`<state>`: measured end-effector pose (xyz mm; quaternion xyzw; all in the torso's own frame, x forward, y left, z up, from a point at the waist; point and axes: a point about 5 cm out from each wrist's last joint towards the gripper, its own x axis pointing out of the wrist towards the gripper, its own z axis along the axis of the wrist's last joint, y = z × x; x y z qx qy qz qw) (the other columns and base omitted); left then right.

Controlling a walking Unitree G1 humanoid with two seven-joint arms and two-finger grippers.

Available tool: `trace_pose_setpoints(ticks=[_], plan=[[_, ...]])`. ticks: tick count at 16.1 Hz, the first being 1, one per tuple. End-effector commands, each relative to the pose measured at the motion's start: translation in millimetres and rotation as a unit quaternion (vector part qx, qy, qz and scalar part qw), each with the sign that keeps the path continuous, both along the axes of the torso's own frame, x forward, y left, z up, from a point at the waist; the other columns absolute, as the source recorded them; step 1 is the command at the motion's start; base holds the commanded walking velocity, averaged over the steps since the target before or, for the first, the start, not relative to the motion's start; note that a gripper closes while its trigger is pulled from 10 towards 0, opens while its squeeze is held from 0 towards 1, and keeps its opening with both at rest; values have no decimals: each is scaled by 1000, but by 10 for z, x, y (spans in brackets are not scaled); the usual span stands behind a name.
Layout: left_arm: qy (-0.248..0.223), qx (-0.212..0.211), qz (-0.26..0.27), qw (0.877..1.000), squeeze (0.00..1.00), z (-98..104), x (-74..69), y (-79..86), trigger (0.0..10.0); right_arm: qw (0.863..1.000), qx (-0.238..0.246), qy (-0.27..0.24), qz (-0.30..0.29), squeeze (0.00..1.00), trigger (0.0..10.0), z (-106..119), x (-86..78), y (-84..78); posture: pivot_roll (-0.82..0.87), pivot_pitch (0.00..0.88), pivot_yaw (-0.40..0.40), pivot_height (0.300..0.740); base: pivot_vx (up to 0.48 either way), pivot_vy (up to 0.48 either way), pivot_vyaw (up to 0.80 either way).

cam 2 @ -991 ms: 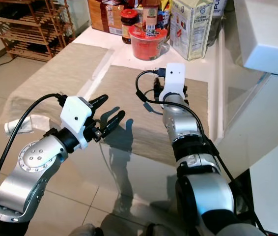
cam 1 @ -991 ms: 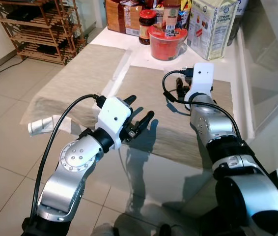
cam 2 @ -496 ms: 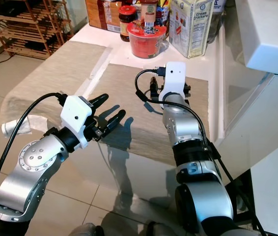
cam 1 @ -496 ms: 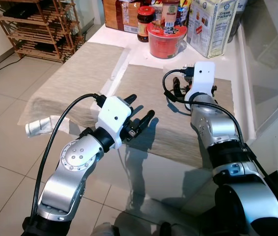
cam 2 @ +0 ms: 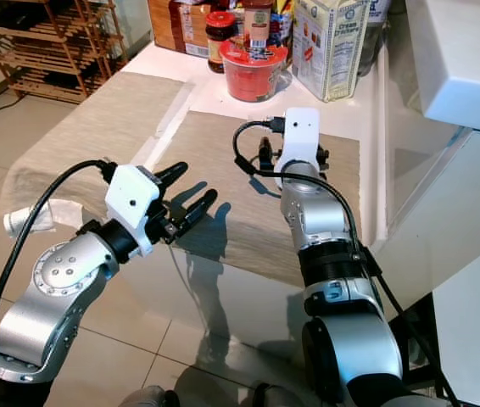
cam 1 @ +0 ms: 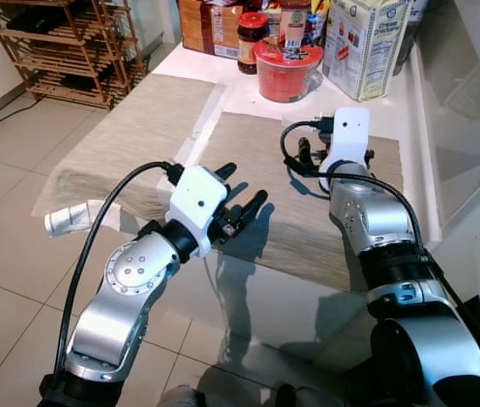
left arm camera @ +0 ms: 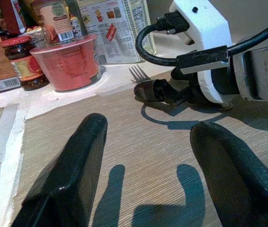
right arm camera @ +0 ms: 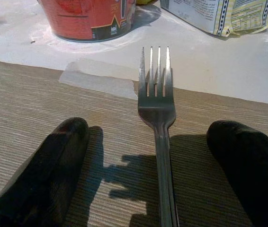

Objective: Setting the table

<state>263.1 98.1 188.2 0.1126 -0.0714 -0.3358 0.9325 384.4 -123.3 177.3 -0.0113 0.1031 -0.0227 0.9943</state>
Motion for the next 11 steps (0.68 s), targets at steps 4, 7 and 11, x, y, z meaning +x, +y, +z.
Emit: trace_pose_setpoints(ticks=[4, 7, 11], plan=[[-10, 0, -7, 1000, 0, 39, -20, -16, 10000, 996, -2, 86, -13, 0, 10000, -484, -107, -62, 101, 74, 24, 740, 0, 0, 0], [-11, 2, -8, 1000, 0, 49, -16, -14, 10000, 994, 12, 108, -14, 0, 0, -598, -129, -50, 105, 73, 26, 740, 0, 0, 0], [-10, 4, -8, 1000, 0, 54, -18, -7, 10000, 994, 2, 110, -12, 0, 0, -543, -131, -33, 106, 82, 25, 740, 0, 0, 0]])
